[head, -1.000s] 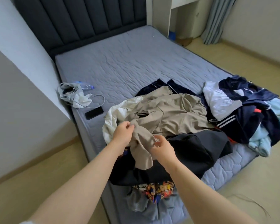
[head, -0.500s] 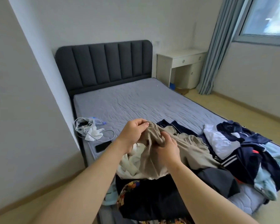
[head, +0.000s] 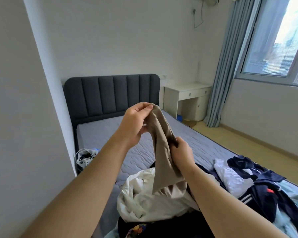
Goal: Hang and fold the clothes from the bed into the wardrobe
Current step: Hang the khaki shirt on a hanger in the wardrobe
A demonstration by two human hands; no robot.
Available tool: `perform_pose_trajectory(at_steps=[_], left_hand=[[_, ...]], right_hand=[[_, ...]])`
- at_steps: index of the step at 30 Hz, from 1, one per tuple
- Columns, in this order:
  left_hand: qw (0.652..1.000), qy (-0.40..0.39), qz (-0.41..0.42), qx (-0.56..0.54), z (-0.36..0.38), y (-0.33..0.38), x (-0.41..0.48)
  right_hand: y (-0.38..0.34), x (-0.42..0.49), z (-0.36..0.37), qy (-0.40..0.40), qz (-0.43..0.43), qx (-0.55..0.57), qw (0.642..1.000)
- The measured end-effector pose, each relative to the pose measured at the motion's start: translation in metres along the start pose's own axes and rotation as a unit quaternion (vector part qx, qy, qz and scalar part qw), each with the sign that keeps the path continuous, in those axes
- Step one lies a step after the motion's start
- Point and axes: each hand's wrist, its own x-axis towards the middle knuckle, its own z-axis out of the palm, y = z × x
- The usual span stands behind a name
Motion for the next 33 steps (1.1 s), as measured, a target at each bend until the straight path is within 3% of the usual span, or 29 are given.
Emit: perform_pose_trajectory(at_steps=[6, 10, 12, 16, 19, 22, 25, 30, 33], left_hand=[[0.994, 0.056, 0.080, -0.047, -0.007, 0.041, 0.008], [0.991, 0.019, 0.114, -0.064, -0.020, 0.051, 0.011], [0.992, -0.047, 0.115, -0.010, -0.031, 0.042, 0.009], [0.987, -0.106, -0.042, 0.115, -0.041, 0.003, -0.004], [0.962, -0.007, -0.089, 0.257, -0.045, -0.022, 0.003], [0.972, 0.119, -0.113, 0.167, -0.052, -0.020, 0.013], [0.972, 0.196, -0.127, 0.038, -0.054, -0.005, 0.018], [0.977, 0.147, -0.062, -0.143, -0.044, 0.040, 0.032], [0.979, 0.112, -0.028, -0.171, -0.036, 0.073, 0.044]], right_hand=[[-0.068, 0.008, -0.012, 0.063, -0.076, 0.091, 0.991], [-0.127, 0.012, -0.027, 0.074, -0.128, 0.255, 0.955], [-0.147, 0.015, -0.033, 0.063, -0.143, 0.327, 0.932], [-0.149, 0.016, -0.028, 0.036, -0.149, 0.360, 0.920], [-0.126, 0.017, -0.013, 0.024, -0.108, 0.346, 0.932], [-0.101, 0.018, -0.003, -0.022, -0.061, 0.349, 0.935], [-0.082, 0.015, 0.007, -0.103, -0.055, 0.311, 0.943], [-0.063, 0.010, 0.027, -0.273, -0.051, 0.162, 0.947], [-0.063, 0.010, 0.039, -0.267, -0.069, 0.025, 0.961]])
